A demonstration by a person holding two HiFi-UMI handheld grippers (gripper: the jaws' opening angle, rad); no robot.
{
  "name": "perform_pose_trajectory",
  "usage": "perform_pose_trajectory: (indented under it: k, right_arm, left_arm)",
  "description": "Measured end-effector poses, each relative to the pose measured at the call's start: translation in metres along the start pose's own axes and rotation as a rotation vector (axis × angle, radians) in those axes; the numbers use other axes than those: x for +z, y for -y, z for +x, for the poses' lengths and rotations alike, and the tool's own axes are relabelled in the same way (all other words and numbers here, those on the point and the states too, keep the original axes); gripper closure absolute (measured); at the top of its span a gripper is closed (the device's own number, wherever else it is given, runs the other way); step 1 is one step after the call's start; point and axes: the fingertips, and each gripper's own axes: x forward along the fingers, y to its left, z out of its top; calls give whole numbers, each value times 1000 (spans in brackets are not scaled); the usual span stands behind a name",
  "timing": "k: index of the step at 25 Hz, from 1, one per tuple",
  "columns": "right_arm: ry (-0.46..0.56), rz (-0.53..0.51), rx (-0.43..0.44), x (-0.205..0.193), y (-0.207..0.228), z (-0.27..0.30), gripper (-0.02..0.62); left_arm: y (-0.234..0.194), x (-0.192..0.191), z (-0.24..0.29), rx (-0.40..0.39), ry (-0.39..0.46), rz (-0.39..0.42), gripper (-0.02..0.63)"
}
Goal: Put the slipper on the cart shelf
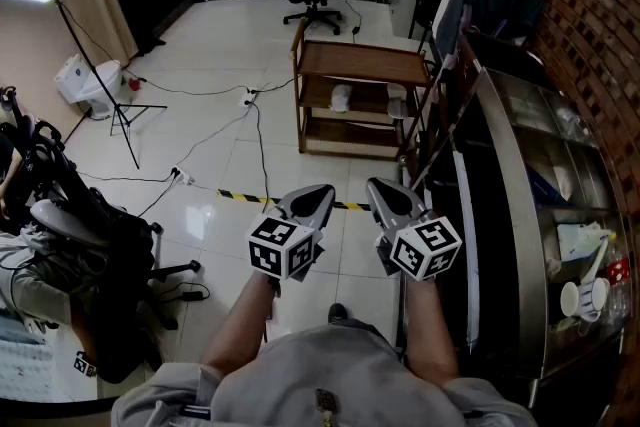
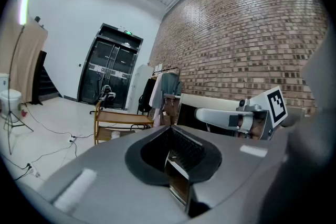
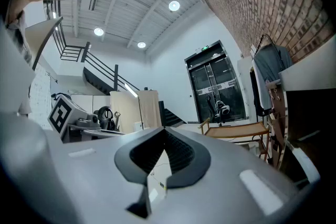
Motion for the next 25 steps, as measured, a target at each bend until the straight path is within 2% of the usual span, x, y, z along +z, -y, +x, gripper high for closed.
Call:
perform_pose_trajectory:
  k: [8,14,19,25]
  right_arm:
    - [10,10,17,18,70,41,595]
    - [-19,31,30,12,112,87,595]
    - [-44,21,30,10,141,148,595]
    - [-70,13,-22,10,181,239,595]
  left_arm:
    - [-38,25,67,49,7,-9,598]
    - [-81,32,108,79,0,-32,598]
    - [-136,42,148,72,-3,-47,598]
    - [-220,62,202,19,-14,-66,598]
